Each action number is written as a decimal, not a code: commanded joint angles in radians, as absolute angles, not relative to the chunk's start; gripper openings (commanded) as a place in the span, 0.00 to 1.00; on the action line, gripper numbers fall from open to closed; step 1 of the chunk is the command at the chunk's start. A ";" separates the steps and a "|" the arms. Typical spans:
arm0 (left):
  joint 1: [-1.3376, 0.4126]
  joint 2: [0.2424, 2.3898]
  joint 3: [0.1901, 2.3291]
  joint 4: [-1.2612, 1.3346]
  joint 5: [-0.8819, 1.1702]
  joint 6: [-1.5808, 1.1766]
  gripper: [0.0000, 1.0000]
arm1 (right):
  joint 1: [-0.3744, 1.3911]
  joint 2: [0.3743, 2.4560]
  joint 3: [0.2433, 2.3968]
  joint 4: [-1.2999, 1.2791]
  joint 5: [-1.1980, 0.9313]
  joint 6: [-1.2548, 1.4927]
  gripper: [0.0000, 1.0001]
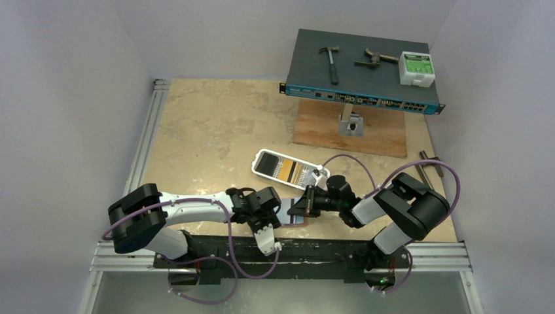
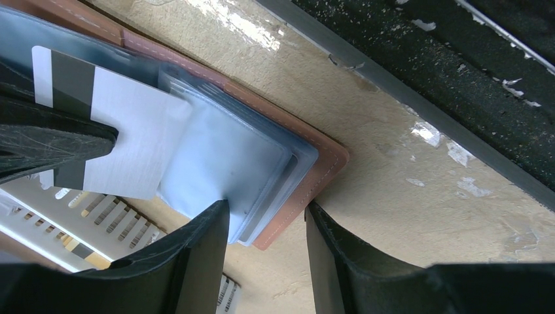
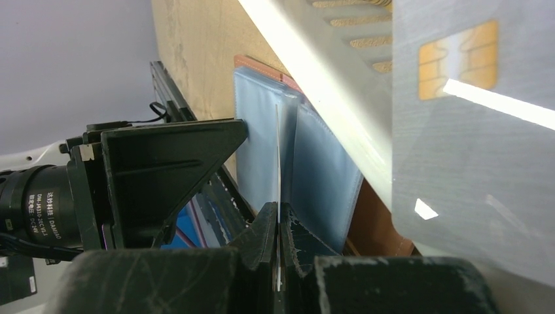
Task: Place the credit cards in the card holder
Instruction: Insert the credit card into the card holder.
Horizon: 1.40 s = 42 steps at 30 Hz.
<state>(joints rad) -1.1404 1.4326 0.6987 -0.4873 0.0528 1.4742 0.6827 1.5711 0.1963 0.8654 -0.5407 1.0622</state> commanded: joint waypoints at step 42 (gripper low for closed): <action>-1.164 1.433 0.662 -0.491 0.069 1.407 0.46 | 0.783 1.446 0.367 0.287 -0.297 0.925 0.28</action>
<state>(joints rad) -1.1557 1.4284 0.6907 -0.4717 0.0292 1.4307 0.7746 1.4033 0.3408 0.3668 -0.3481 0.9810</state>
